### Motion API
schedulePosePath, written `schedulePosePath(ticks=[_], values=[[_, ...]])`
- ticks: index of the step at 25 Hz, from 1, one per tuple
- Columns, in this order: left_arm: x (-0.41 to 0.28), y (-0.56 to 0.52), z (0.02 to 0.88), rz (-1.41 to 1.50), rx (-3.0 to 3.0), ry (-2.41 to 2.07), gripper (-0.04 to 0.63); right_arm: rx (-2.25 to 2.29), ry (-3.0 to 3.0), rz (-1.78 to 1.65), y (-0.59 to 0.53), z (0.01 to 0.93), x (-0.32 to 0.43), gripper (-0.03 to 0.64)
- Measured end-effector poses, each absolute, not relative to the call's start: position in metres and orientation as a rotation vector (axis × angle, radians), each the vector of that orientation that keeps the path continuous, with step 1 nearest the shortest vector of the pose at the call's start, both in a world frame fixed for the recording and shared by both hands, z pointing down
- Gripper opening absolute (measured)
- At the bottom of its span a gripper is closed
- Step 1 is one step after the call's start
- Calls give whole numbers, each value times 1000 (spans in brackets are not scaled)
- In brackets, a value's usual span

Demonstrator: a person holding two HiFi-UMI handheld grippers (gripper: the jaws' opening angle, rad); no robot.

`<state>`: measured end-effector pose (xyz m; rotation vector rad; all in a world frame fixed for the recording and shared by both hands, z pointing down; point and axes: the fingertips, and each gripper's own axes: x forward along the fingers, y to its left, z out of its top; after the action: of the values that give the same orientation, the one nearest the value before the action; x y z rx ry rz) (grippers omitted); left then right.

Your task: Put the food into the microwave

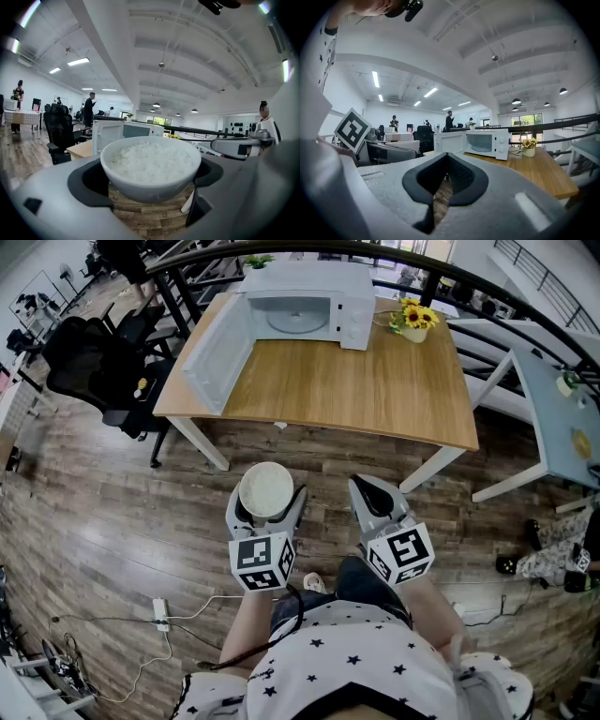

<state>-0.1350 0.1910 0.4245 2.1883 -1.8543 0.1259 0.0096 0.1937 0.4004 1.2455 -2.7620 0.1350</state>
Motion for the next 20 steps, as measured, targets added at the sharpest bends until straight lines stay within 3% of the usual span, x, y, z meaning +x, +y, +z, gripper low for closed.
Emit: schedulePosePath(ticks=[20], values=[[-135,247,412,79,2244,-1814,492,1281,-2763,129,264,398,2,6]])
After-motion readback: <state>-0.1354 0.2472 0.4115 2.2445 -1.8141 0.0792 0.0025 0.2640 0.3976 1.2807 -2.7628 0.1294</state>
